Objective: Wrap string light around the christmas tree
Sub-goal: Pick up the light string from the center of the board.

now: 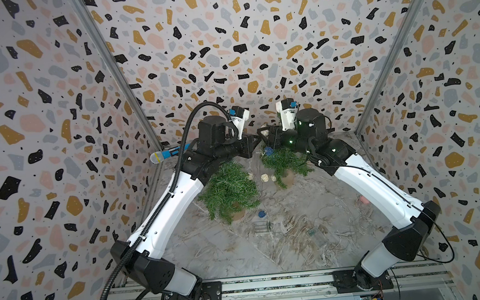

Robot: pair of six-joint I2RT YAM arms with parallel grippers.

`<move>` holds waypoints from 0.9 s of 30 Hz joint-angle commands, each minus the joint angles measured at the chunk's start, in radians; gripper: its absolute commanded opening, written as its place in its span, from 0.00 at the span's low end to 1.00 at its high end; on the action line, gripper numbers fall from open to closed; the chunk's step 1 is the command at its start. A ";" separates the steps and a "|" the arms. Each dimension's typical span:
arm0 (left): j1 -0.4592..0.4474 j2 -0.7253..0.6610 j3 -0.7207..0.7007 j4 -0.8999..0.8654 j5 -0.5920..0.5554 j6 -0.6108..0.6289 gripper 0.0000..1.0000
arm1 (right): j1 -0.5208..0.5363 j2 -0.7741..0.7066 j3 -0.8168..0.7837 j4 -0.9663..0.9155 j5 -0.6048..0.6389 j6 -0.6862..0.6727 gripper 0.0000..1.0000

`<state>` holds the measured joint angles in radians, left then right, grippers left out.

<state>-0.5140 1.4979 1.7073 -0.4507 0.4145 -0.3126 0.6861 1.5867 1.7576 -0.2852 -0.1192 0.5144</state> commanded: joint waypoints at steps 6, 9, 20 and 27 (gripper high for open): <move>0.019 0.096 0.210 -0.078 -0.006 0.055 0.00 | 0.000 -0.033 0.007 -0.053 -0.020 -0.046 0.58; 0.025 0.136 0.285 -0.120 -0.019 0.071 0.00 | 0.001 -0.053 -0.010 -0.046 -0.022 -0.062 0.64; 0.070 0.307 0.585 -0.289 -0.043 0.130 0.00 | 0.001 -0.179 -0.237 0.049 -0.012 -0.086 0.73; 0.092 0.370 0.710 -0.318 -0.049 0.136 0.00 | 0.011 -0.254 -0.361 0.077 0.023 -0.101 0.74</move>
<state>-0.4339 1.8542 2.3524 -0.7593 0.3748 -0.1932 0.6884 1.3876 1.4181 -0.2451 -0.1192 0.4335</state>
